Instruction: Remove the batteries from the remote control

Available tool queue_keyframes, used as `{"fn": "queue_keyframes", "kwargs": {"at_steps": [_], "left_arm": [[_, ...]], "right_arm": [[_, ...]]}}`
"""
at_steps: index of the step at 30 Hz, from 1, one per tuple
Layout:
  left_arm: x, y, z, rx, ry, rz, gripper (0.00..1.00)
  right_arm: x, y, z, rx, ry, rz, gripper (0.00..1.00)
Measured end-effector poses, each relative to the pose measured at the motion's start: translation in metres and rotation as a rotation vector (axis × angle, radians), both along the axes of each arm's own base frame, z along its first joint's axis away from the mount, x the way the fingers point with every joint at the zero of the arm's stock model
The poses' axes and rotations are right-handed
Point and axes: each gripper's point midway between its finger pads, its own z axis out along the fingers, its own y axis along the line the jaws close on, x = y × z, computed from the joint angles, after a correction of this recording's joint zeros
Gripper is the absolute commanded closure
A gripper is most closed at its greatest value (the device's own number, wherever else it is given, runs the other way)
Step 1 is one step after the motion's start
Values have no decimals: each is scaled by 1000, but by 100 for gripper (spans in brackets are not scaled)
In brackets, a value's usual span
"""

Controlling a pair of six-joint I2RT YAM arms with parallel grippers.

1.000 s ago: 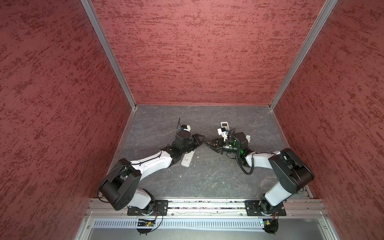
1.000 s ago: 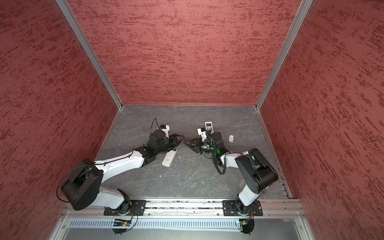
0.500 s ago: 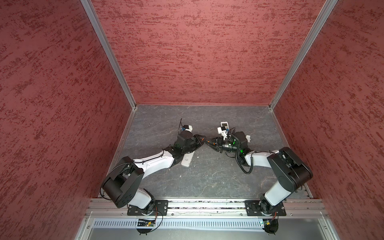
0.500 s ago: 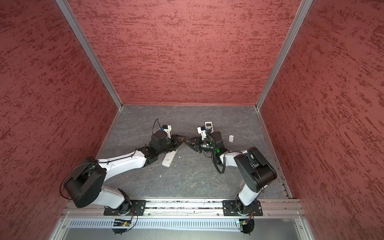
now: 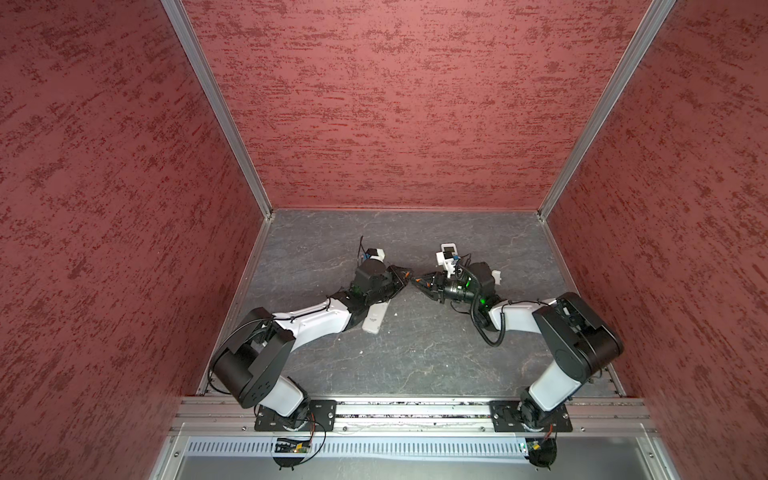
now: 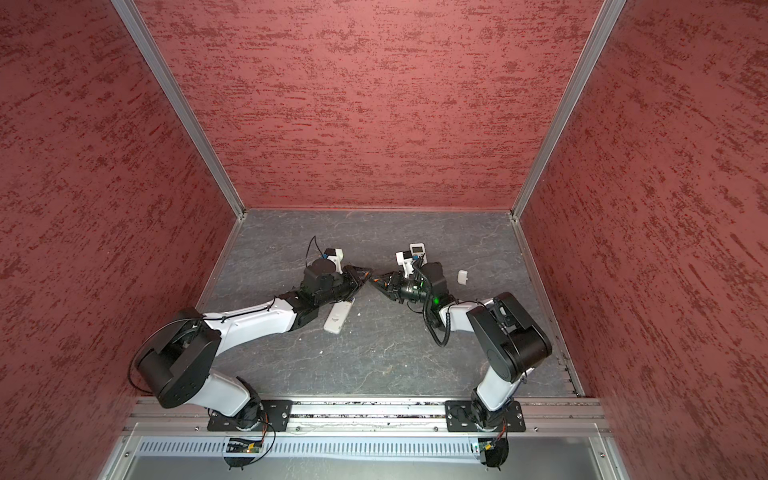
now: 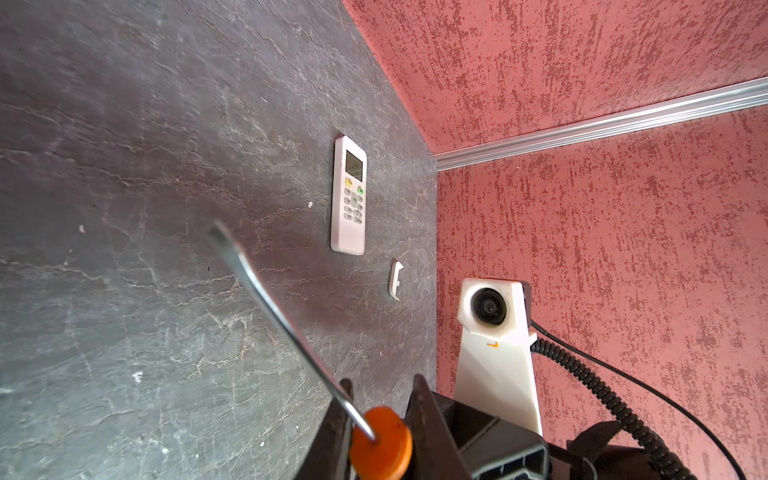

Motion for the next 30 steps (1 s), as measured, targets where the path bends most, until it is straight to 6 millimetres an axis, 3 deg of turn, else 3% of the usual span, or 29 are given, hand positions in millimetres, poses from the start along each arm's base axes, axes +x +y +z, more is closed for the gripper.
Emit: {"fn": "queue_keyframes", "kwargs": {"at_steps": [5,10,19,30], "left_arm": [[3,1,4,-4,7,-1,100],[11,-2,21,-19,-9,0,100],[12,3,17,7,58,12,100],[14,11,13,-50,144,25,100]], "right_arm": [[8,-5,-2,-70,-32,-51,54],[15,-10,8,-124,-112,-92,47],[18,-17,12,-222,-260,-123,45],[7,-22,7,-249,-389,-114,44]]}}
